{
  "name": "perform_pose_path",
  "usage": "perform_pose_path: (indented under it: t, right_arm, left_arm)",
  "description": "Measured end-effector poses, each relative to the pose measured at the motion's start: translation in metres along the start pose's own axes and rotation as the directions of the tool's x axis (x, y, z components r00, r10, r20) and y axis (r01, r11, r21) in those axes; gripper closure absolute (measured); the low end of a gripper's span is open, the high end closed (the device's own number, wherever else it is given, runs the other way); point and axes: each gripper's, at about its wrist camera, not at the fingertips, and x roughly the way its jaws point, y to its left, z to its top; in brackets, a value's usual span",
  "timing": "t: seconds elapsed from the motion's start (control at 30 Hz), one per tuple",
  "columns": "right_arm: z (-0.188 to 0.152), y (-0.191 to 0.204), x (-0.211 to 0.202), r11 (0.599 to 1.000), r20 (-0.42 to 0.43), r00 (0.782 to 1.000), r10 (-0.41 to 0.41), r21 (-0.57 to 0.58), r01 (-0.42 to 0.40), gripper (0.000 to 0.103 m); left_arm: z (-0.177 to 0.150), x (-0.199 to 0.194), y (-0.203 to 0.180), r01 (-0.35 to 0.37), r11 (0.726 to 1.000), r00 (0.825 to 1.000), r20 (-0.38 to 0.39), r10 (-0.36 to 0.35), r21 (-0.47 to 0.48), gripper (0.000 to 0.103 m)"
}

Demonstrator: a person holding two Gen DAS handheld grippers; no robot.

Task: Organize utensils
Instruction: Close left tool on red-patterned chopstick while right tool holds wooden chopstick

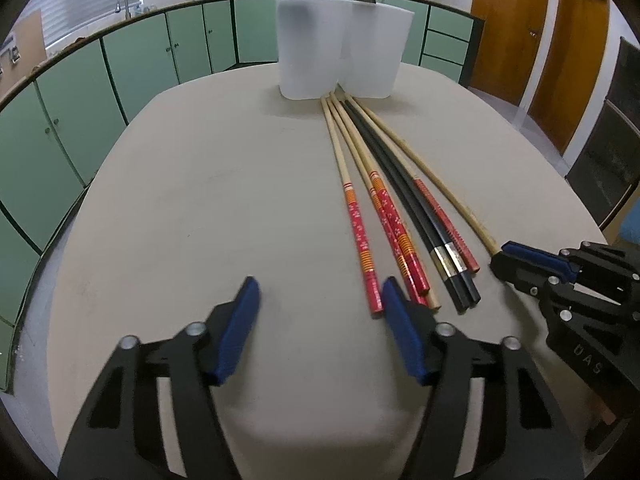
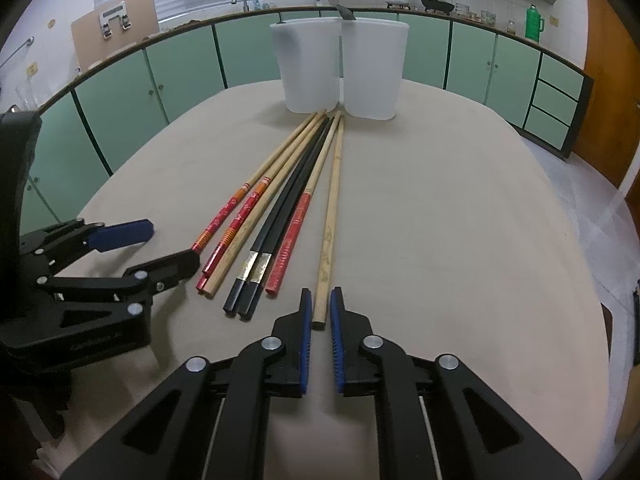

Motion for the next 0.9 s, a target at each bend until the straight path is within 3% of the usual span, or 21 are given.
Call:
perform_pose_path:
  t: [0.17, 0.4, 0.57, 0.9]
  right_arm:
    - [0.000, -0.003, 0.000, 1.000, 0.000, 1.000, 0.012, 0.012, -0.012, 0.095]
    - [0.001, -0.003, 0.001, 1.000, -0.001, 1.000, 0.015, 0.025, -0.015, 0.095]
    - [0.001, -0.006, 0.001, 0.999, 0.002, 1.000, 0.028, 0.042, -0.028, 0.095]
    - [0.005, -0.009, -0.018, 0.999, 0.060, 0.998, 0.019, 0.046, -0.022, 0.096]
  left_arm:
    - [0.000, -0.001, -0.008, 0.018, 0.999, 1.000, 0.006, -0.018, 0.032, 0.068]
    - [0.003, 0.002, -0.014, 0.024, 0.999, 1.000, 0.005, -0.024, 0.033, 0.073]
    - [0.003, 0.003, -0.016, 0.057, 0.998, 0.998, 0.004, -0.057, 0.026, 0.096]
    - [0.008, -0.015, -0.010, 0.050, 0.999, 0.998, 0.038, -0.050, 0.015, 0.098]
